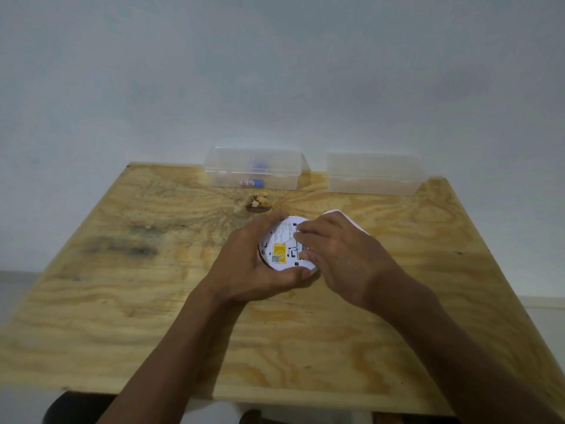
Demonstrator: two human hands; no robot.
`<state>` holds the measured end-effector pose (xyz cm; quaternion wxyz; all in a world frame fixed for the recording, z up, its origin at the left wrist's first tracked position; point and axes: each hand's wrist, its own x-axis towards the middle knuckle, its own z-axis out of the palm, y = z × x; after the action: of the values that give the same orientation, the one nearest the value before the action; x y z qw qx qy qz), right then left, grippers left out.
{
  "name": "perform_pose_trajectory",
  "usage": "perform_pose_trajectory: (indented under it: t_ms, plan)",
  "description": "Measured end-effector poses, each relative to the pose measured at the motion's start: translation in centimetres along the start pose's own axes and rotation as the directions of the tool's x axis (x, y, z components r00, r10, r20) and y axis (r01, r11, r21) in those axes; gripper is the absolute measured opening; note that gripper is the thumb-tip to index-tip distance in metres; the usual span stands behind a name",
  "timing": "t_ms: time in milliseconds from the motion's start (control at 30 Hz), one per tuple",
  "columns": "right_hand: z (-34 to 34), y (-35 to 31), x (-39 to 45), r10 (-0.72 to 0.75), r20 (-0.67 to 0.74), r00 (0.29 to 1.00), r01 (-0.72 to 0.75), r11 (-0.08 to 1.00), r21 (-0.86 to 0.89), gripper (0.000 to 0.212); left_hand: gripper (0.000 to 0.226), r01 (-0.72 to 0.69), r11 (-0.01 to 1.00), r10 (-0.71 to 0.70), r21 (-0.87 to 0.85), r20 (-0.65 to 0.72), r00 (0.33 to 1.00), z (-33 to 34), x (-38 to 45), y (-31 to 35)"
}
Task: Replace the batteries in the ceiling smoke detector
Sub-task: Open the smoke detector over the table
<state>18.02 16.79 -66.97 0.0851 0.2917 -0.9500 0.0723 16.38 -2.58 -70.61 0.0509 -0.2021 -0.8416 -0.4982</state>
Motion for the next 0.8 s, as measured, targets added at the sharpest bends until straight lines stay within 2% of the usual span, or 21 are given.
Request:
perform_pose_trajectory:
  t_ms: [133, 200, 300, 467, 600, 700, 800]
  plan:
    - [1.1, 0.1, -0.7, -0.016, -0.055, 0.998, 0.015, 1.0, -0.022, 0.051, 0.089, 0.005, 1.0, -0.005, 0.016, 0.004, 1.0, -0.1, 0.1, 0.1]
    - [1.2, 0.0, -0.9, -0.027, -0.087, 0.996, 0.025, 0.999, -0.024, 0.053, 0.08, -0.004, 1.0, 0.004, 0.01, 0.0, 1.0, -0.2, 0.0, 0.5]
    - [1.4, 0.0, -1.0, -0.04, -0.114, 0.993, 0.037, 0.999, -0.03, 0.053, 0.071, -0.018, 1.0, 0.018, 0.016, 0.002, 1.0, -0.2, 0.0, 1.2]
    - [0.9, -0.1, -0.9, 0.032, -0.193, 0.981, -0.016, 0.996, 0.086, 0.044, 0.08, 0.001, 0.999, -0.001, 0.033, 0.019, 1.0, -0.3, 0.1, 0.9]
    - [0.1, 0.0, -1.0, -0.026, -0.181, 0.983, 0.038, 0.997, 0.063, 0.029, 0.085, 0.012, 0.999, -0.013, 0.045, 0.014, 1.0, -0.3, 0.1, 0.8]
    - [-0.1, 0.1, -0.9, -0.021, -0.129, 0.991, 0.035, 0.994, 0.108, 0.036, 0.088, 0.021, 0.999, -0.022, 0.041, 0.02, 1.0, -0.2, 0.1, 0.3]
    - [-0.2, 0.3, -0.5, -0.013, -0.166, 0.986, 0.032, 0.993, 0.111, 0.036, 0.089, 0.038, 0.999, -0.039, 0.035, 0.038, 0.999, -0.1, 0.2, -0.1]
